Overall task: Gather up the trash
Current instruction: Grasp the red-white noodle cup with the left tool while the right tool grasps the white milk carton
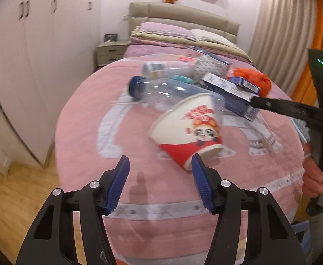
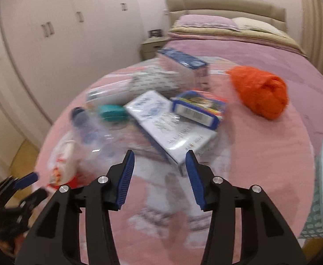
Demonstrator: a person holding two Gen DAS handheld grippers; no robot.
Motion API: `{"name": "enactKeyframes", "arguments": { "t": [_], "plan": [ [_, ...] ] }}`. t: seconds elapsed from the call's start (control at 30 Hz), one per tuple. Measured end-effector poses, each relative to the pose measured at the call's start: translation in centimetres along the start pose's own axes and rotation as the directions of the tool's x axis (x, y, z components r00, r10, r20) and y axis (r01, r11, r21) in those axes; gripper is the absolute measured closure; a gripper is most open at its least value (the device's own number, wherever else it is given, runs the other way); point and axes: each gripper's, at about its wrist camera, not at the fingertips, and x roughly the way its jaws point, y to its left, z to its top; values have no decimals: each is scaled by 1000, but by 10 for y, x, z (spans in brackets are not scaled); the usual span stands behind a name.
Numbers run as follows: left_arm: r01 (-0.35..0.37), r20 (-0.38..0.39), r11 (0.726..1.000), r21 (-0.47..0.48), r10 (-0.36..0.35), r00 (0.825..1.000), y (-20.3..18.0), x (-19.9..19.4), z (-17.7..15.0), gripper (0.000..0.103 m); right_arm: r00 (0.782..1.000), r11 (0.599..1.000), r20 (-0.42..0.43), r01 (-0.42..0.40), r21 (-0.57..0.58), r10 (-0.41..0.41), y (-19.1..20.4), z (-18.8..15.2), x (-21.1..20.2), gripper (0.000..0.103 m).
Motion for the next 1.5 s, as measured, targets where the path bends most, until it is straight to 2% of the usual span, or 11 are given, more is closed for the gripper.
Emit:
{"name": "enactKeyframes", "arguments": {
  "t": [0.07, 0.17, 0.23, 0.27, 0.37, 0.7, 0.93, 1.03, 1.1, 1.2, 1.5],
  "plan": [
    [37, 0, 999, -6, -37, 999, 2, -4, 1, 45, 1000, 1000, 17, -11, -25, 11, 5, -2, -8, 58],
    [113, 7, 994, -6, -113, 994, -4, -9, 4, 29, 998, 998, 48, 45, -42, -43, 0, 0, -18, 53],
    [159, 7, 987, -18, -159, 987, -10, -7, 8, 25, 995, 997, 60, 75, -22, -74, -7, 4, -19, 34],
    [166, -1, 986, -29, -166, 986, -15, -2, 10, 25, 995, 997, 62, 78, -2, -77, -13, 6, -19, 31],
    [144, -50, 988, -55, -147, 988, -22, 16, 14, 25, 997, 997, 31, 65, 30, -66, -31, 13, -10, 19],
    [137, -97, 978, -159, -153, 983, -16, 39, 25, 25, 999, 1000, -34, 30, -5, -30, -39, 28, 24, 14],
    [101, -122, 981, -164, -122, 985, -19, 49, 28, 35, 993, 986, -57, 95, -140, -104, -16, 34, 50, 15],
    [93, -118, 985, -148, -111, 987, -22, 47, 27, 36, 990, 977, -45, 124, -172, -133, -6, 28, 51, 33],
    [94, -112, 986, -138, -110, 988, -23, 44, 27, 36, 989, 976, -46, 132, -171, -141, -5, 23, 49, 37],
    [100, -93, 988, -121, -112, 989, -25, 37, 25, 36, 991, 982, -40, 120, -148, -127, -5, 12, 35, 43],
    [127, -8, 991, -36, -127, 992, -42, 9, 25, 37, 974, 970, 12, 228, -81, -228, -9, -31, -33, 44]
  ]
}}
